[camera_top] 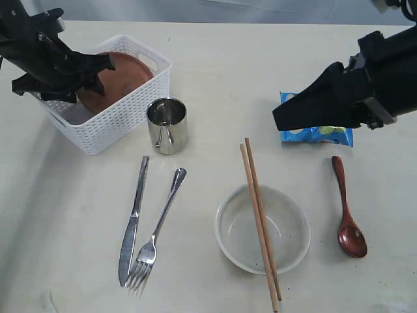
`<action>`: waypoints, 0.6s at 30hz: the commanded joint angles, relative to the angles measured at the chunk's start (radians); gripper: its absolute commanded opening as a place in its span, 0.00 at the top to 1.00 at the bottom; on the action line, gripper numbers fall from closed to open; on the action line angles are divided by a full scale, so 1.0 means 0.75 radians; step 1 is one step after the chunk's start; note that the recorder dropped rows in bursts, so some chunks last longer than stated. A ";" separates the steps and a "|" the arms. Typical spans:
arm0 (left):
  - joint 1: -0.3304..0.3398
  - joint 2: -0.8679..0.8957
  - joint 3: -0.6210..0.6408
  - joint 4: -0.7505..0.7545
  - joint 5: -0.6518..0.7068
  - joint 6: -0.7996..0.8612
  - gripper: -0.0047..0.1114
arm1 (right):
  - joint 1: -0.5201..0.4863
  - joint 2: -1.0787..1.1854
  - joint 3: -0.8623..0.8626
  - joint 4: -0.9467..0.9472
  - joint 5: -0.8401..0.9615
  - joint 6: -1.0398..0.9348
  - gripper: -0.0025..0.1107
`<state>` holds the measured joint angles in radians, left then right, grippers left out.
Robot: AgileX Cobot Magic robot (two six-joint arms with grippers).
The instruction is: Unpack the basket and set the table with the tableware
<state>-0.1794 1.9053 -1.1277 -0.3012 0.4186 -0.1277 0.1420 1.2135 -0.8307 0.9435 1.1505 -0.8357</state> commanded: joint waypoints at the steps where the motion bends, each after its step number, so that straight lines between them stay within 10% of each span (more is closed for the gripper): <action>1: -0.001 0.005 0.003 -0.033 -0.053 0.000 0.50 | 0.003 -0.009 -0.007 -0.006 0.007 0.003 0.64; 14: -0.010 0.042 0.003 -0.137 -0.064 0.040 0.52 | 0.003 -0.009 -0.007 -0.015 0.002 0.003 0.64; 18: -0.010 0.042 0.003 -0.137 -0.064 0.040 0.75 | 0.003 -0.009 -0.007 -0.015 0.002 0.003 0.64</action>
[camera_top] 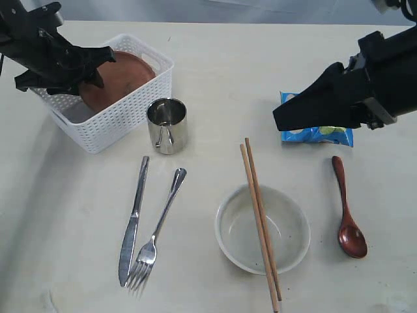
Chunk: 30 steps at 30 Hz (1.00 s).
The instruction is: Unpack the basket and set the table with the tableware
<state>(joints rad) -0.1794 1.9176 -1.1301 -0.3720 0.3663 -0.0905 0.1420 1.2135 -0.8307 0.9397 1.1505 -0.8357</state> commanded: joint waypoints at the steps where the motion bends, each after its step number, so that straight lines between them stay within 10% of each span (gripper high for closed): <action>1: -0.010 0.026 0.006 -0.043 0.006 -0.010 0.81 | 0.003 -0.009 -0.007 -0.009 0.002 0.003 0.64; 3: -0.010 0.018 0.006 -0.038 0.008 -0.010 0.96 | 0.003 -0.009 -0.007 -0.009 0.002 0.003 0.64; 30: 0.009 -0.519 0.006 -0.043 0.067 0.099 0.96 | 0.000 -0.028 -0.007 -0.312 -0.277 0.256 0.64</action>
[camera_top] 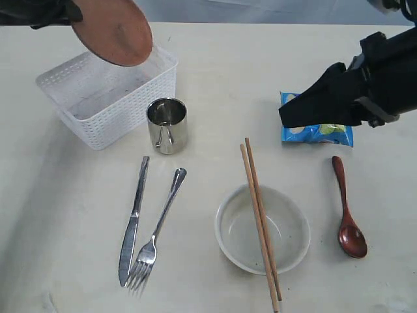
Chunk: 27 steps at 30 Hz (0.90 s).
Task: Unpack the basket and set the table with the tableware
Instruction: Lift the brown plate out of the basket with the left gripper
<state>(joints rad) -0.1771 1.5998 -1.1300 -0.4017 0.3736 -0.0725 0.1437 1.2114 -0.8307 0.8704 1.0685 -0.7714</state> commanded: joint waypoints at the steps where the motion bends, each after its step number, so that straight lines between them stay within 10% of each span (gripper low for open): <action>1: 0.006 -0.111 0.006 -0.006 0.077 0.097 0.96 | -0.002 -0.030 -0.007 -0.299 -0.228 0.234 0.63; 9: 0.006 -0.211 0.006 -0.443 0.179 0.421 0.96 | -0.002 -0.042 -0.007 -0.454 -0.448 0.378 0.46; 20: 0.006 -0.099 0.006 -1.222 0.562 0.997 0.96 | -0.047 -0.129 -0.007 -0.451 -0.553 0.437 0.47; 27: -0.029 -0.007 0.006 -1.315 0.706 1.085 0.96 | -0.109 -0.230 -0.007 -0.404 -0.555 0.487 0.62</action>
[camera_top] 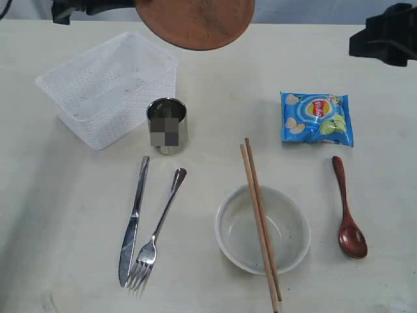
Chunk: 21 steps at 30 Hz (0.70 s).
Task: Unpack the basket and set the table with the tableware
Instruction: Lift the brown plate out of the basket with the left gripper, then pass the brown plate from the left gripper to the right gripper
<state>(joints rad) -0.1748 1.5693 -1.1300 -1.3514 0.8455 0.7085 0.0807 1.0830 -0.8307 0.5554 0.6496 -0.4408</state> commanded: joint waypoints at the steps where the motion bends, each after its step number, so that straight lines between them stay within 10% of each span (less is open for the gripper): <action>1: -0.046 0.046 0.006 -0.051 0.078 0.053 0.96 | -0.020 -0.061 -0.007 0.035 0.026 0.057 0.63; 13: -0.104 0.270 0.006 -0.207 0.197 0.270 0.96 | 0.114 -0.045 0.056 0.452 -0.090 -0.064 0.85; 19: -0.104 0.345 0.006 -0.376 0.248 0.341 0.96 | 0.111 0.109 0.056 0.621 -0.031 -0.069 0.36; 21: -0.104 0.359 0.006 -0.379 0.268 0.348 0.96 | 0.111 0.161 0.056 0.640 -0.024 -0.065 0.36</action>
<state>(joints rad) -0.2492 1.8295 -1.1300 -1.5899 1.0119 0.9532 0.1608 1.1547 -0.7902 1.0014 0.6204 -0.4829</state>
